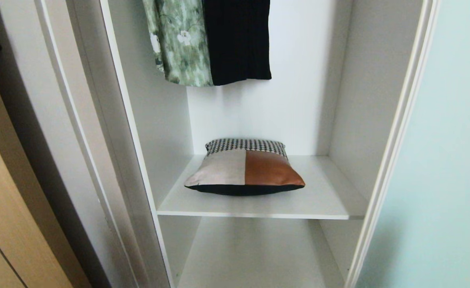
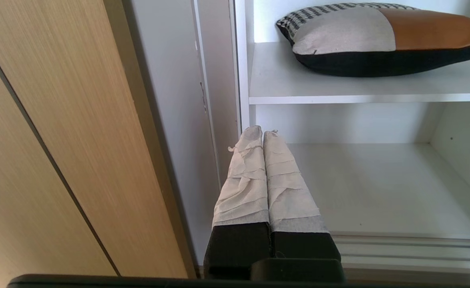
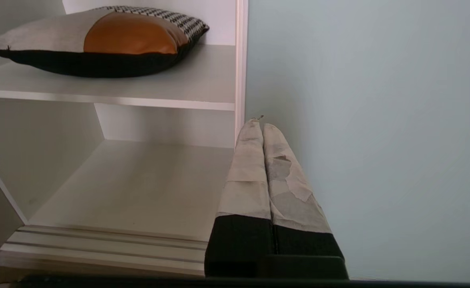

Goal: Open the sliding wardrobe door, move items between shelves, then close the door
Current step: Open the door

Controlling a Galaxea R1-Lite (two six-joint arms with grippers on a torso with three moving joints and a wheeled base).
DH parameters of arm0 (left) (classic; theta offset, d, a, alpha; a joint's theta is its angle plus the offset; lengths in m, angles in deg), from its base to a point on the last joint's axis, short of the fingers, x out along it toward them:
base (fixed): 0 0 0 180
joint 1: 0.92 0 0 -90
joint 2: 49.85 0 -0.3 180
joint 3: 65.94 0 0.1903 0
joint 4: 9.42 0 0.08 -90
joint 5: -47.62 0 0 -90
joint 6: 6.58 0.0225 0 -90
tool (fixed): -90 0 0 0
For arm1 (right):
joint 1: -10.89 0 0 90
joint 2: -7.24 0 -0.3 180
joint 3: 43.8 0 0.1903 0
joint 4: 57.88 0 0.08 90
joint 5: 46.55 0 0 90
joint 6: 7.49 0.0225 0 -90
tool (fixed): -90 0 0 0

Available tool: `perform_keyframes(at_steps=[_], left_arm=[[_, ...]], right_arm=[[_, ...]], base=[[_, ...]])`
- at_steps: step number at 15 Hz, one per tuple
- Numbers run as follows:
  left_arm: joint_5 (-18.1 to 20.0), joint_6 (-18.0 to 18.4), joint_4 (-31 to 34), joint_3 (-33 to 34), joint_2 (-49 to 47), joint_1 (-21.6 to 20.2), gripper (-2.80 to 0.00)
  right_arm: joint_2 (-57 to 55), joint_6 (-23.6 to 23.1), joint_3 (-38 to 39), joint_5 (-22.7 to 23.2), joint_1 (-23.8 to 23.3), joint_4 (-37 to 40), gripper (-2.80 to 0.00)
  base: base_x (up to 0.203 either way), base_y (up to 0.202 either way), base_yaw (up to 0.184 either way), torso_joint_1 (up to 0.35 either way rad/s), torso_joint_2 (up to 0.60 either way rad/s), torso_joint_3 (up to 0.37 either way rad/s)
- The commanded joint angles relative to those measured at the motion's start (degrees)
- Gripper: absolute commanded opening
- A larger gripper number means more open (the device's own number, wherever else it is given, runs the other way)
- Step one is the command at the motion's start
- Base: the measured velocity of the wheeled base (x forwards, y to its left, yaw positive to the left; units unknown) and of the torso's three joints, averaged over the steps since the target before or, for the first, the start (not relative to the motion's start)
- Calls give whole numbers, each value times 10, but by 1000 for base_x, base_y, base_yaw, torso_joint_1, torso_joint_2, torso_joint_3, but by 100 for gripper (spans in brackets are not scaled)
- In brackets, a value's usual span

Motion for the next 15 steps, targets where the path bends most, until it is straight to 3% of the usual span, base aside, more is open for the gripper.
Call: perform_keyframes(at_steps=[1, 6, 8, 12, 13, 15], left_arm=[[0, 0, 1, 0, -1, 0, -280], [0, 0, 1, 0, -1, 0, -280], [0, 0, 1, 0, -1, 0, -280], [0, 0, 1, 0, -1, 0, -280], [0, 0, 1, 0, -1, 0, -280], [0, 0, 1, 0, -1, 0, -280]], right_arm=[[7, -3, 0, 0, 0, 0, -280], [7, -9, 0, -2, 0, 2, -280], [7, -42, 0, 3, 0, 4, -280], [7, -37, 0, 3, 0, 0, -280], [8, -38, -10, 0, 0, 1, -280], [-32, -34, -101, -10, 0, 19, -280]], base=[[0, 0, 0, 0, 0, 0], [0, 0, 0, 0, 0, 0], [0, 0, 0, 0, 0, 0], [0, 0, 0, 0, 0, 0], [0, 0, 0, 0, 0, 0], [0, 0, 0, 0, 0, 0]])
